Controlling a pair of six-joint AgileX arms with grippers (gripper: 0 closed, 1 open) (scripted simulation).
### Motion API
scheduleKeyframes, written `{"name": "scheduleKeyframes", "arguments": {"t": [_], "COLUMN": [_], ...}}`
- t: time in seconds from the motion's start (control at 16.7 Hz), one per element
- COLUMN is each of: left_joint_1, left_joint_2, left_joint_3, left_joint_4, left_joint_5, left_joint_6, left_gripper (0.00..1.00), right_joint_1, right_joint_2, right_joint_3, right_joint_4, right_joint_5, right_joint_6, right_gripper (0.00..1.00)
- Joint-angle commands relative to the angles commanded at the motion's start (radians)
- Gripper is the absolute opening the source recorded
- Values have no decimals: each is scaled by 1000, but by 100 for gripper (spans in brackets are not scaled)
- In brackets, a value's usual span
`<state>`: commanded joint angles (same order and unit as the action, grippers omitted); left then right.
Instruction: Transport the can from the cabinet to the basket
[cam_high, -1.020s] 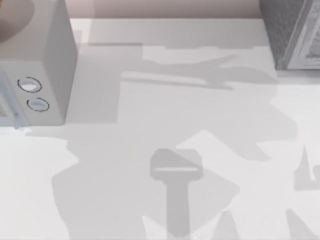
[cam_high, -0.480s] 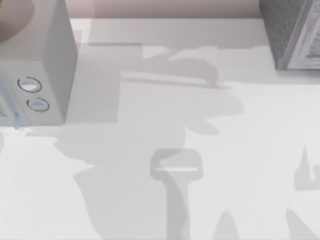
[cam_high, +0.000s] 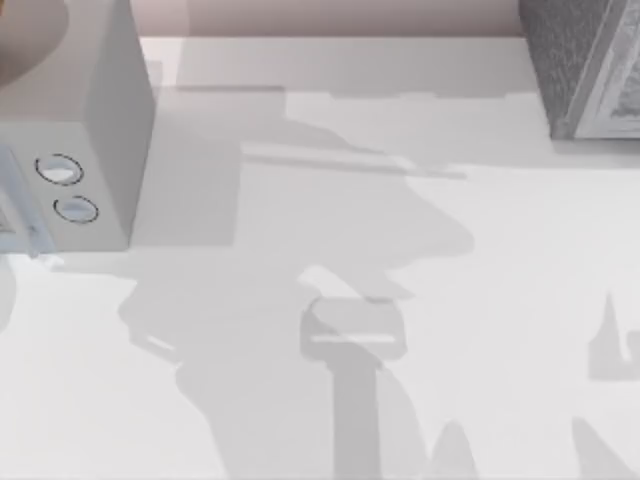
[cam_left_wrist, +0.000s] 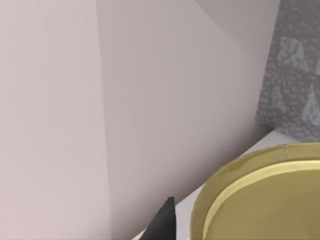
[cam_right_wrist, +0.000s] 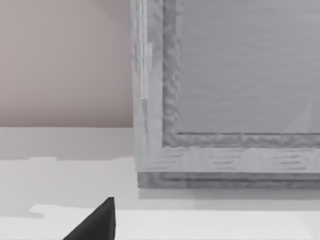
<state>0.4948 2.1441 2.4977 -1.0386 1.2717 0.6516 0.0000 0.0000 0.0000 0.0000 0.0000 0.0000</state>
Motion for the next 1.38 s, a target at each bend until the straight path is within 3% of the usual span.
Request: {"name": "scheduleKeyframes", "arguments": {"t": [0.48, 1.26, 1.38], "left_joint_1": [-2, -2, -2], "left_joint_2": [-9, -9, -9], "left_joint_3": [-10, -10, -10], "left_joint_4": [-57, -57, -57], "left_joint_5": [-7, -7, -7], "left_joint_6": [59, 59, 59], "left_gripper": [0, 98, 100], "right_joint_1": [0, 0, 0], "right_joint_2": [0, 0, 0], "right_joint_3": [0, 0, 0], "right_joint_4": [0, 0, 0], "right_joint_5": [0, 0, 0], "right_joint_6": [0, 0, 0], "right_gripper": [100, 100, 100]}}
